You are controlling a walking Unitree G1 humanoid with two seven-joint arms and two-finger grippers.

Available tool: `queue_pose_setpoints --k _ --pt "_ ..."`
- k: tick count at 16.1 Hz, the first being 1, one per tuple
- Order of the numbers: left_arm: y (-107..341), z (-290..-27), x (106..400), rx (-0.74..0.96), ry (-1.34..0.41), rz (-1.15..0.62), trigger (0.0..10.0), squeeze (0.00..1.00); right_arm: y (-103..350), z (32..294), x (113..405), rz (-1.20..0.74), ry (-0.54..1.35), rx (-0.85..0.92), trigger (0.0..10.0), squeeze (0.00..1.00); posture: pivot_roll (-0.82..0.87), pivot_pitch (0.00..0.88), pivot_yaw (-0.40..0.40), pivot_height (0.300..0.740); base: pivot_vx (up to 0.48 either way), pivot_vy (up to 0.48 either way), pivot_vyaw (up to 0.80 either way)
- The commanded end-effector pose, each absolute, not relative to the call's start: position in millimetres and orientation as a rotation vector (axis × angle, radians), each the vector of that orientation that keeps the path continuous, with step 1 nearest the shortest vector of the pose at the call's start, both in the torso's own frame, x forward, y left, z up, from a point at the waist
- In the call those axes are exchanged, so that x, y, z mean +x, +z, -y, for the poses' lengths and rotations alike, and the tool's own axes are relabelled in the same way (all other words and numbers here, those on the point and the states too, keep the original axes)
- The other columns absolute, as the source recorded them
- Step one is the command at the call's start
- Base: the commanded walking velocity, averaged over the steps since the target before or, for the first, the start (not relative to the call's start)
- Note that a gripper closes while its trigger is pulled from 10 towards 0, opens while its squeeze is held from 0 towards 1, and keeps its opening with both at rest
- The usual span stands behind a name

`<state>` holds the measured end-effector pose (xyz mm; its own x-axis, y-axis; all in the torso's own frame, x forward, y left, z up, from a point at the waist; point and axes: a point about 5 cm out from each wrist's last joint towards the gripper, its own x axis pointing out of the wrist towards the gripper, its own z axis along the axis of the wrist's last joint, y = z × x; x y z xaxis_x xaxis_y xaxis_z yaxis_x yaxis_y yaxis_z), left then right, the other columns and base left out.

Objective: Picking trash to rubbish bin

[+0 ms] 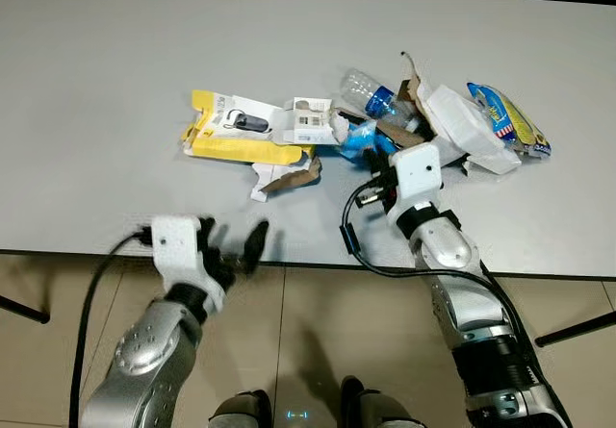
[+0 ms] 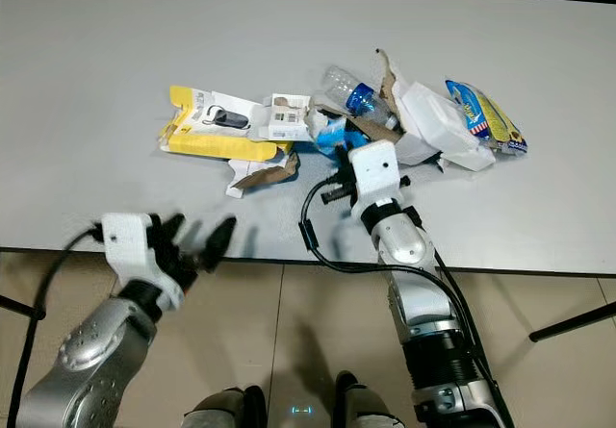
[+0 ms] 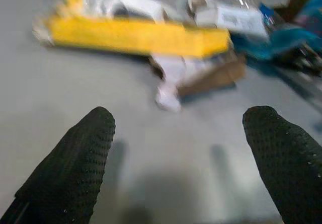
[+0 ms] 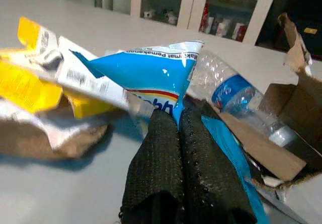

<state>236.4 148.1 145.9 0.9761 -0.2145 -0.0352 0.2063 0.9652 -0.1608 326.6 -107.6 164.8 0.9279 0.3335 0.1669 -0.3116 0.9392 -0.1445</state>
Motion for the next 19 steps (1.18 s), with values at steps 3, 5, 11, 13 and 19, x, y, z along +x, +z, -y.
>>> queue_pose_setpoints --k 3,5,11,13,19 --pt "146 -155 244 -0.128 -0.135 -0.018 10.0 0.00 183 105 322 0.251 0.341 -0.056 0.0 0.00 0.01 0.203 0.004 0.740 0.000 0.000 0.00" --pt "150 -155 248 -0.094 -0.116 0.021 10.0 0.00 185 104 321 0.258 0.345 -0.037 0.0 0.00 0.00 0.203 0.003 0.740 0.000 0.000 0.00" --pt "161 -166 265 -0.093 -0.036 0.108 10.0 0.00 190 99 318 0.268 0.353 -0.018 10.0 0.00 0.00 0.203 0.002 0.740 0.000 0.000 0.00" --pt "168 -168 266 -0.094 -0.030 0.145 10.0 0.00 191 99 317 0.273 0.352 -0.016 10.0 0.00 -0.01 0.200 0.003 0.740 0.000 0.000 0.00" --pt "180 -166 269 -0.101 -0.036 0.204 10.0 0.00 214 99 314 0.356 0.351 -0.012 10.0 0.00 -0.01 0.200 0.003 0.740 0.046 0.000 0.00"
